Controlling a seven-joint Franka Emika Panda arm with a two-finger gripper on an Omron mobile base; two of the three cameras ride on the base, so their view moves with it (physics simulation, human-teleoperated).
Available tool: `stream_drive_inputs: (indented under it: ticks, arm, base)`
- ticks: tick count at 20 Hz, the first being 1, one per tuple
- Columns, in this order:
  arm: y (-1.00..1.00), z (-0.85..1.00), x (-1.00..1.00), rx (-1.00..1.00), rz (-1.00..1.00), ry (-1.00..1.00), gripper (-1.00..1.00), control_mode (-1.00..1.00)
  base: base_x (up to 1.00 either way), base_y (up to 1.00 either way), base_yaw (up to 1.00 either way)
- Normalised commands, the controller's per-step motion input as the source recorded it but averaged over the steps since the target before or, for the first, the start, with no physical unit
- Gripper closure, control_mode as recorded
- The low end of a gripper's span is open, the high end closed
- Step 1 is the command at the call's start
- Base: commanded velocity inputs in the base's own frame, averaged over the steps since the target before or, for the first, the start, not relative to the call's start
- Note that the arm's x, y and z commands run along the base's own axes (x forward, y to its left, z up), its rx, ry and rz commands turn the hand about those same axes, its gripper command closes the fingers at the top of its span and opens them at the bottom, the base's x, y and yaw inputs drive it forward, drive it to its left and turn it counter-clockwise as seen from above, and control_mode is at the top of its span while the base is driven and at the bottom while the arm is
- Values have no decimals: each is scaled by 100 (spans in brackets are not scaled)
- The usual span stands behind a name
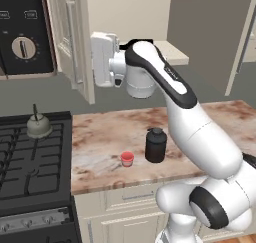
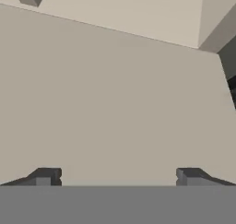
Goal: Pick the pan from the cabinet and place it on the stove. Then turn on the stove burner for the pan.
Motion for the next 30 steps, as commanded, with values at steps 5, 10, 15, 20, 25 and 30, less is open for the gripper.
stream_drive_inputs:
  ticks: [5, 10, 15, 20, 25, 30]
  arm:
    - [63, 0, -44, -1, 10, 0, -100, -100]
    - [61, 0, -29, -1, 9, 0, -100, -100]
    - [36, 4, -24, -2, 4, 0, -100, -100]
    - [-2, 0, -17, -2, 1, -3, -100, -100]
    - [-28, 7, -37, -15, -1, -22, -100, -100]
    - [-32, 28, -32, -15, -6, -25, -100, -100]
  base:
    - [0, 0, 0]
    - [0, 0, 0]
    - [0, 0, 0]
    - [0, 0, 0]
    - [0, 0, 0]
    - [0, 0, 0]
